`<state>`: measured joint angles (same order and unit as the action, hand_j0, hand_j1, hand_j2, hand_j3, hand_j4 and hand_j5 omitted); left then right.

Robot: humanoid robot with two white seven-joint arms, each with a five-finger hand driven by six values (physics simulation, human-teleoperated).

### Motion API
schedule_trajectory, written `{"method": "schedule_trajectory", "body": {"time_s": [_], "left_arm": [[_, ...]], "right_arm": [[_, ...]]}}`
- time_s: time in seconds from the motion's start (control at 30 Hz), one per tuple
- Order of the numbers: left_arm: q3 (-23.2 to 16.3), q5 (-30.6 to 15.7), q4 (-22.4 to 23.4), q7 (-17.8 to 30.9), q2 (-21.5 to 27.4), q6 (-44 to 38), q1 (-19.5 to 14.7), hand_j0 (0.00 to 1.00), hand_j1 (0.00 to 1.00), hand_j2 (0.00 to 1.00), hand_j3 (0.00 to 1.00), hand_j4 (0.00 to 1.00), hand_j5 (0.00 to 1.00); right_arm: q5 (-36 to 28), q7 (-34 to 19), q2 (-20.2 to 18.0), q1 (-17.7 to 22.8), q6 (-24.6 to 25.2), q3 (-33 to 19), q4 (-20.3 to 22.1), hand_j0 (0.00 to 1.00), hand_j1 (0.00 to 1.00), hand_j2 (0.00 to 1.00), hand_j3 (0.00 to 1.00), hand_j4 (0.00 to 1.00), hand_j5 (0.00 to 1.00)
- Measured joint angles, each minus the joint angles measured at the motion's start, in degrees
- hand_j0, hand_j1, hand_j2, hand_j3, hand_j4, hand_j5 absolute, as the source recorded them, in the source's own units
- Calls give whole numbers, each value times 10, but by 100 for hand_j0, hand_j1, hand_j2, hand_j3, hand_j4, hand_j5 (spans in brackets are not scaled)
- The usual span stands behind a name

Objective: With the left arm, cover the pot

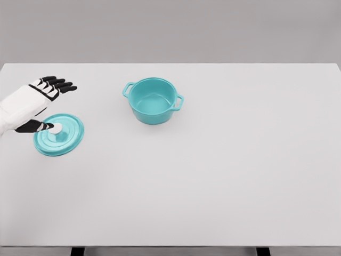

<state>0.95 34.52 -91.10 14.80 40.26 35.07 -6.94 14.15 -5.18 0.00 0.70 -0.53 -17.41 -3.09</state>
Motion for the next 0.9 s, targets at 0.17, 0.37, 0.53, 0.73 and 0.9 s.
{"method": "schedule_trajectory", "body": {"time_s": [0.17, 0.37, 0.53, 0.73, 0.9], "left_arm": [[2, 0, 0, 0, 3, 0, -1, 100, 100, 100, 100, 100, 100], [6, 2, -2, 0, 4, 0, -17, 100, 100, 100, 100, 100, 100], [8, -4, -8, 3, 45, 0, 4, 94, 94, 94, 94, 94, 94], [-3, -8, -5, 64, 82, 0, 1, 78, 78, 78, 78, 78, 78], [-28, -19, -1, 78, 98, 0, -4, 75, 75, 75, 75, 75, 75]], "right_arm": [[0, 0, 0, 0, 0, 0, 0, 100, 100, 100, 100, 100, 100], [0, 0, 0, 0, 0, 0, 0, 100, 100, 100, 100, 100, 100], [0, 0, 0, 0, 0, 0, 0, 100, 100, 100, 100, 100, 100], [0, 0, 0, 0, 0, 0, 0, 100, 100, 100, 100, 100, 100], [0, 0, 0, 0, 0, 0, 0, 100, 100, 100, 100, 100, 100]]}}
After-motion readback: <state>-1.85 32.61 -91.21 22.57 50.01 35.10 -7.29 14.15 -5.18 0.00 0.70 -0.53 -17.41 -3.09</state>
